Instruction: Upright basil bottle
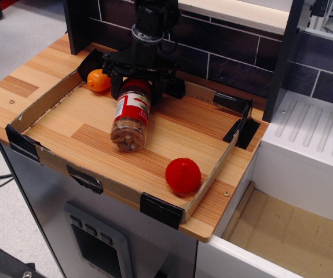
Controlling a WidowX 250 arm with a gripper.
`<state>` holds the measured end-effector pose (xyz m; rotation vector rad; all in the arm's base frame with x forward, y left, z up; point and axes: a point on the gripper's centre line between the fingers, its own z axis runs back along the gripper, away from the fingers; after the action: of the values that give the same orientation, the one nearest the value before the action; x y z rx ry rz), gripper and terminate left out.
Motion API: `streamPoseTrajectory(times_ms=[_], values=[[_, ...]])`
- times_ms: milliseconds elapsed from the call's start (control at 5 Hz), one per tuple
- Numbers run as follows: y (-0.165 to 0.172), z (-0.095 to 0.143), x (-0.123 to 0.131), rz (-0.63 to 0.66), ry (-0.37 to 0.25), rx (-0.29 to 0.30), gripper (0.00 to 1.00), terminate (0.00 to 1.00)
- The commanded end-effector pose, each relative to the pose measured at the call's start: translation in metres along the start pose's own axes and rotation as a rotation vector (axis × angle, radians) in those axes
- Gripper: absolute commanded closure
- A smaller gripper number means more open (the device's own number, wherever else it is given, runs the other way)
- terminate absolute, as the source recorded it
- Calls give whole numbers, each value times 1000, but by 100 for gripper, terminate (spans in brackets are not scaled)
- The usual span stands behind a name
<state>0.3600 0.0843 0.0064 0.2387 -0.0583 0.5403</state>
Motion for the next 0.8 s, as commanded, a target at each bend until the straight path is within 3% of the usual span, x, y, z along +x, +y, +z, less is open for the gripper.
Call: streamPoseTrajectory(times_ms=[0, 600], values=[[4, 49, 14, 6, -21, -71, 100, 0], [17, 100, 10, -8, -51, -180, 100, 0]])
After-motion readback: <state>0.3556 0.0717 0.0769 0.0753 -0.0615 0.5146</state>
